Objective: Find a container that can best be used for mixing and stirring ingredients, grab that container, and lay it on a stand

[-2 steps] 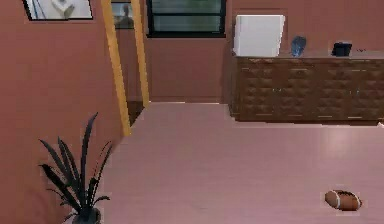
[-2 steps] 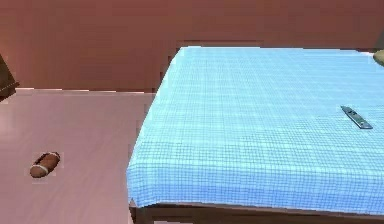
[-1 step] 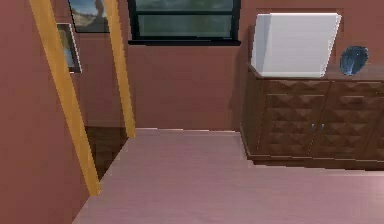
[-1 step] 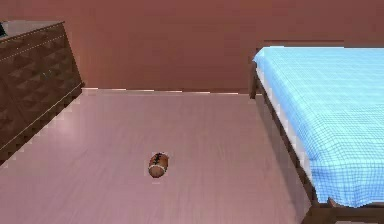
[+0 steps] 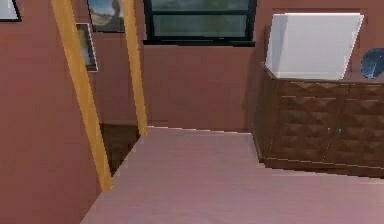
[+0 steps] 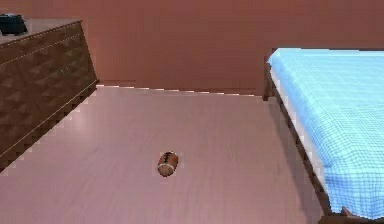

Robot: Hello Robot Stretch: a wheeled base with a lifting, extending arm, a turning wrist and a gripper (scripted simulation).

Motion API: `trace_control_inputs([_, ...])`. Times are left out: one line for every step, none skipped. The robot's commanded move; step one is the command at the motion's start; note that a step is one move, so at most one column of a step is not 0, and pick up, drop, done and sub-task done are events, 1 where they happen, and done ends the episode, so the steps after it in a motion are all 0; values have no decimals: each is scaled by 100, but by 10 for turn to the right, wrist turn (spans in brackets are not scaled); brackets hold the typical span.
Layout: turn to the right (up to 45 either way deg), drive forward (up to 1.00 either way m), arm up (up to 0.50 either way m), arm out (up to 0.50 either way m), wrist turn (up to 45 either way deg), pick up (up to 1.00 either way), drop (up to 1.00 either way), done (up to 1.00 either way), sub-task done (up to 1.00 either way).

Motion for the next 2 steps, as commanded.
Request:
trace_control_inputs([0,35,0,0,0,0,0,0,0])
trace_control_inputs([0,100,0,0,0,0,0,0,0])
